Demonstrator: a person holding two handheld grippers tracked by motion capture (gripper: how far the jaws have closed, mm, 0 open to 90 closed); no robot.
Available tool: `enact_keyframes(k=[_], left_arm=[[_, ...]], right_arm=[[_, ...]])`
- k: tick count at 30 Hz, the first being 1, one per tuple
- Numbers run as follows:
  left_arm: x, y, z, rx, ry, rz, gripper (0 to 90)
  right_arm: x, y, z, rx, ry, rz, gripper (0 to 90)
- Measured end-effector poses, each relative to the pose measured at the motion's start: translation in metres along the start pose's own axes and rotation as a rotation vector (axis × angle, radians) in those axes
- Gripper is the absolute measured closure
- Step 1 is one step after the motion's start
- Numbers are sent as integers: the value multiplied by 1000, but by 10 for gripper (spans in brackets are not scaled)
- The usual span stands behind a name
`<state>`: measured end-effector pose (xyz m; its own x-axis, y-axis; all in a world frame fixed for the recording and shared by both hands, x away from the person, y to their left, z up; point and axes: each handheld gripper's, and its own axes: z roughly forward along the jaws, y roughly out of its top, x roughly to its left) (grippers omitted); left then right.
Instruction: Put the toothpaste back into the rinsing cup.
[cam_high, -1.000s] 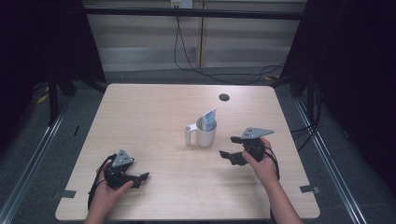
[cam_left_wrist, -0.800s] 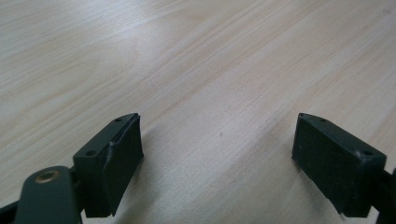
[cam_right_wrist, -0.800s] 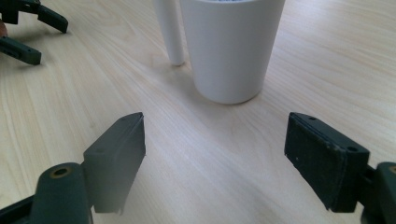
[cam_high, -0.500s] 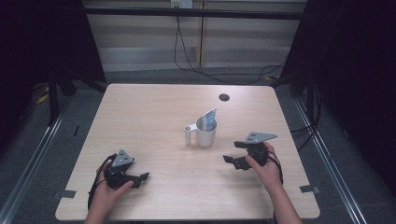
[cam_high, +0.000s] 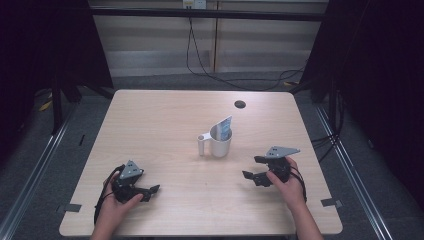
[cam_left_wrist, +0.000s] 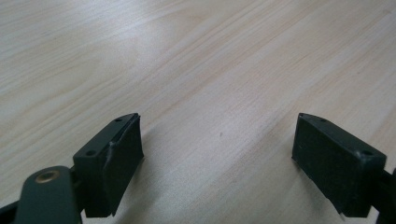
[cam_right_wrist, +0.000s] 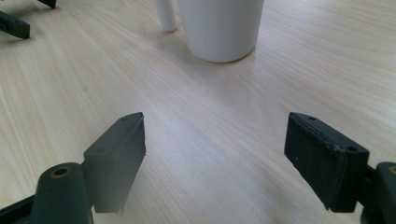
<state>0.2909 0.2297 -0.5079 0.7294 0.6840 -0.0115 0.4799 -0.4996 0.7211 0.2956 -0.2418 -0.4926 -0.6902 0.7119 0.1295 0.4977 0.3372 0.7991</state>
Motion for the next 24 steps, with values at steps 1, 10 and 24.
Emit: enact_keyframes(k=[1,10,24], left_arm=[[0,0,0,0,0,0,160],[0,0,0,0,1,0,160],[0,0,0,0,1,0,159]], right_arm=[[0,-1,0,8,-2,-1,205],[-3,-13,0,33,-8,9,206],[-4,-23,-3,59,-23,14,207]])
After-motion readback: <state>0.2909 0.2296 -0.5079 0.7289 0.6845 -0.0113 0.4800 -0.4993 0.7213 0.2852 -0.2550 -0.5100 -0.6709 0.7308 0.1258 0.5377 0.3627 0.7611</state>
